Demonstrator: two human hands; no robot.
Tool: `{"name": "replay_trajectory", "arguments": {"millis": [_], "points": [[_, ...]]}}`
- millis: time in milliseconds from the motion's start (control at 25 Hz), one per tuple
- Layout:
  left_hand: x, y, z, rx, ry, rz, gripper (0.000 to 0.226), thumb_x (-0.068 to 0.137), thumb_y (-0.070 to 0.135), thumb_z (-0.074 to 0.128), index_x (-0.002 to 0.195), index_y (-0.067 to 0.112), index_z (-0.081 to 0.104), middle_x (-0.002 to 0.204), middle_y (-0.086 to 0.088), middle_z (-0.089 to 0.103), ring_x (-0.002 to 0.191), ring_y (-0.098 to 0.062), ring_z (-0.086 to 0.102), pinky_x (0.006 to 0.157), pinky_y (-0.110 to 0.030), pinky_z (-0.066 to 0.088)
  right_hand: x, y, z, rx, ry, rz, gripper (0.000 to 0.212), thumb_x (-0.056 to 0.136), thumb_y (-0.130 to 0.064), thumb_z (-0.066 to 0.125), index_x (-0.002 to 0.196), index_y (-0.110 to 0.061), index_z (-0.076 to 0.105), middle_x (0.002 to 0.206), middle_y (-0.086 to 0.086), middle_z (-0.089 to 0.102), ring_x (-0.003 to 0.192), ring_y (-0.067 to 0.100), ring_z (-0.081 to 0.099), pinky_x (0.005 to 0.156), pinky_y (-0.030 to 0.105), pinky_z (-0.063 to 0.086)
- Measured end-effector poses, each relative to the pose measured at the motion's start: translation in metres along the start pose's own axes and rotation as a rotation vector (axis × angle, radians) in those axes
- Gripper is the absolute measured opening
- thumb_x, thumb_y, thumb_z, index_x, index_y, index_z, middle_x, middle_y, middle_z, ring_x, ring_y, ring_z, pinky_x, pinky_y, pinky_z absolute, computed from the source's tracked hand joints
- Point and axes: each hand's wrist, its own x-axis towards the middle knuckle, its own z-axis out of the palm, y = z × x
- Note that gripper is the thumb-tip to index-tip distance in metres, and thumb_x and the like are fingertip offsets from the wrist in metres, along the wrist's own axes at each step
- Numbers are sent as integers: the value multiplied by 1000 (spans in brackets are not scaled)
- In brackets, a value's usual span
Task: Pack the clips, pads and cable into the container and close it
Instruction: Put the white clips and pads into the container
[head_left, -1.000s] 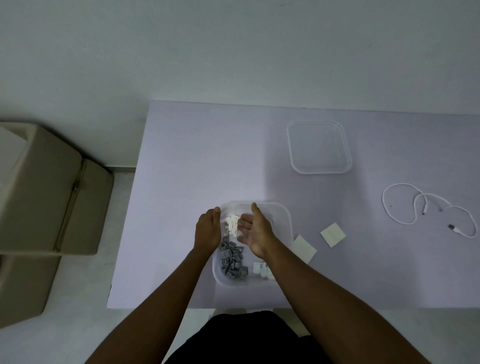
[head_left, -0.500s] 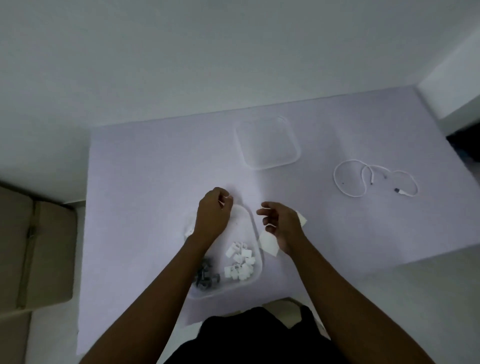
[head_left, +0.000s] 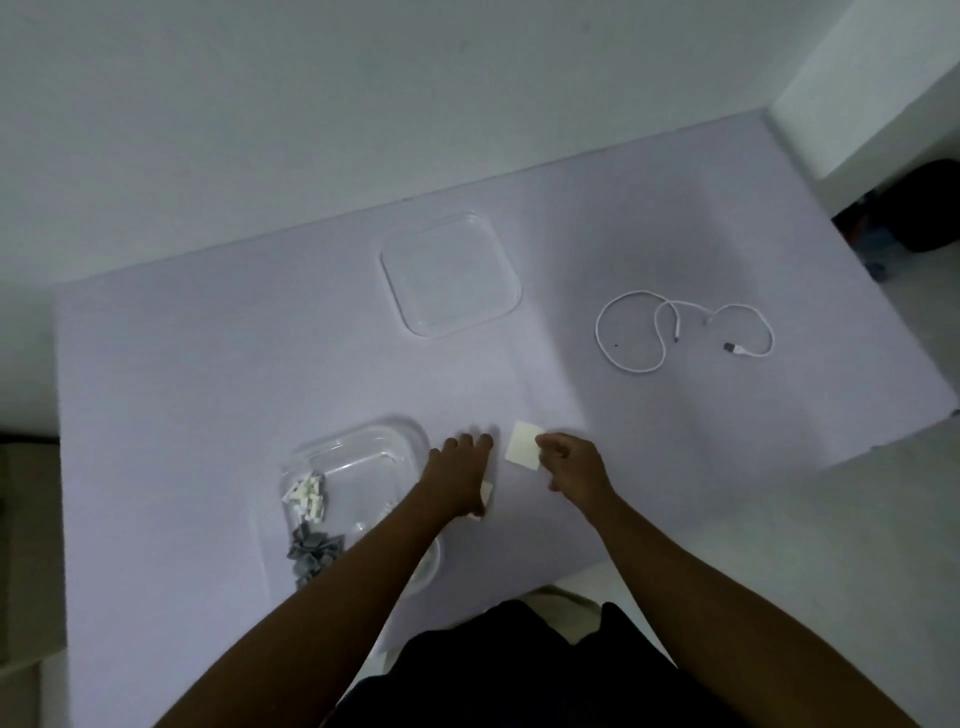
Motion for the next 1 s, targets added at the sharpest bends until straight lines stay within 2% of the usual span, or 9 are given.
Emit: {"name": "replay_trajectory", "arguments": {"millis": [80, 200, 360, 480, 600, 680, 760, 880, 1000], "points": [[2, 8, 9, 220, -13, -39, 103, 72, 29, 83, 150, 11, 18, 147, -18, 34, 130, -38, 40, 104, -53, 36, 14, 0, -3, -144, 4, -106, 28, 83, 2, 66, 110, -5, 72, 102, 12, 73, 75, 18, 64, 62, 19, 50], [11, 23, 14, 375, 69, -74, 72, 85, 17, 65, 145, 7, 26, 138, -21, 43, 120, -39, 47, 99, -51, 39, 29, -4, -2, -300, -29, -209, 39, 71, -1, 77, 106, -15, 68, 106, 3, 65, 94, 18, 61, 77, 22, 44], [24, 23, 6, 278, 72, -145, 72, 84, 18, 64, 145, 11, 26, 133, -13, 51, 117, -34, 52, 98, -44, 37, 38, 1, -1, -475, -62, -356, 70, 63, -8, 85, 126, -20, 56, 125, 2, 51, 115, 18, 45, 93, 31, 40], [27, 18, 4, 178, 83, -242, 65, 88, 16, 60, 144, 7, 27, 135, -11, 51, 121, -30, 53, 100, -43, 39, 47, 1, -3, -484, -131, -379, 71, 63, -5, 82, 128, -17, 57, 127, 6, 53, 119, 23, 50, 98, 34, 44], [31, 12, 5, 129, 56, -270, 46, 93, 9, 50, 137, 6, 38, 133, -11, 53, 121, -29, 55, 98, -40, 41, 54, -6, -6, -491, -177, -317, 57, 62, -5, 80, 115, -16, 61, 115, 7, 57, 105, 24, 56, 84, 31, 47], [32, 10, 6, 117, 62, -253, 44, 91, 9, 53, 134, 8, 43, 133, -12, 51, 119, -30, 54, 97, -39, 41, 56, -7, -6, -492, -162, -261, 42, 65, -5, 80, 105, -11, 66, 106, 9, 58, 95, 25, 59, 77, 28, 44], [32, 7, 8, 98, 88, -243, 49, 88, 14, 61, 134, 10, 44, 135, -13, 45, 119, -31, 50, 95, -40, 41, 54, -6, -8, -437, -107, -231, 27, 70, -5, 78, 95, -7, 70, 97, 10, 62, 85, 24, 62, 71, 26, 42], [34, 3, 11, 72, 164, -215, 60, 87, 35, 67, 136, 12, 41, 137, -12, 42, 121, -31, 44, 94, -42, 40, 45, -5, -12, -313, -9, -169, 10, 77, -4, 74, 85, -5, 69, 80, 7, 64, 71, 19, 58, 62, 26, 39], [33, 0, 14, 64, 182, -191, 80, 77, 45, 75, 139, 11, 35, 134, -12, 44, 119, -32, 46, 93, -44, 42, 31, 1, -14, -168, 87, -54, 9, 82, -7, 72, 82, -8, 63, 76, 5, 62, 67, 17, 54, 55, 23, 38]]}}
